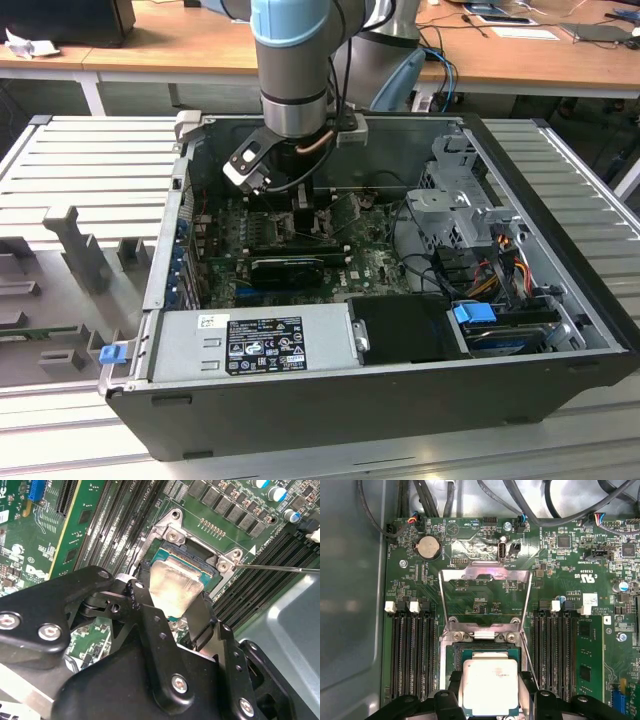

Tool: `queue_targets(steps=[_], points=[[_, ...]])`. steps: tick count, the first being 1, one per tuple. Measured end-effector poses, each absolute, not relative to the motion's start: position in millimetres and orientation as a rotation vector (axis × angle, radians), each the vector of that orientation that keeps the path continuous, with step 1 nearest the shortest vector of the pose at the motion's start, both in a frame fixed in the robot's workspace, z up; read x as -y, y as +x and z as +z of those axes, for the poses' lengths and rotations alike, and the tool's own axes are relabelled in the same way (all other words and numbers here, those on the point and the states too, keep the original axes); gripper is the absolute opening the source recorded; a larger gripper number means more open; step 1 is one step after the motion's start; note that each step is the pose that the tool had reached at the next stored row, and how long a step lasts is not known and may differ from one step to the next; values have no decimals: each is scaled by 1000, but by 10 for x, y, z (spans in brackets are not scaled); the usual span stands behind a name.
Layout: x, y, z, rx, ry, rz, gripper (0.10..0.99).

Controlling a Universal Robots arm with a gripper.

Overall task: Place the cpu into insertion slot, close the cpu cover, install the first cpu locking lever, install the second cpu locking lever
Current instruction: 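Place the cpu into insertion slot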

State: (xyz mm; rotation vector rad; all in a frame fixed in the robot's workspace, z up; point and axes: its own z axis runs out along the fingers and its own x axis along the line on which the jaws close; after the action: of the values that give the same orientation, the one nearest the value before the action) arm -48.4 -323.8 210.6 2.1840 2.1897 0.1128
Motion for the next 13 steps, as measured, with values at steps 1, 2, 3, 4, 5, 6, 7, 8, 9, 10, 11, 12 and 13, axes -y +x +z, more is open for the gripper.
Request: queue_targets(steps=[1,2,3,4,5,6,7,8,9,10,11,12,13], points=[[3238,-484,2105,-2188,2185,113,529],[3238,-484,2105,-2187,2186,113,529],[3238,-484,2104,-2187,2187,113,529],[3238,-484,2104,-2187,2187,113,529],[3236,-483,2102,-2187,2187,113,529],[3233,-483,2100,-2187,2187,113,529],[3230,-484,2099,-2187,2187,113,529],[3223,-483,2097,-2186,2188,113,529],[3218,-483,2095,-2182,2191,112,529],[3216,-483,2091,-2176,2198,113,529],[3215,-483,2088,-2173,2200,112,529],[3214,-483,2081,-2171,2202,112,529],[3213,-483,2073,-2171,2202,112,529]])
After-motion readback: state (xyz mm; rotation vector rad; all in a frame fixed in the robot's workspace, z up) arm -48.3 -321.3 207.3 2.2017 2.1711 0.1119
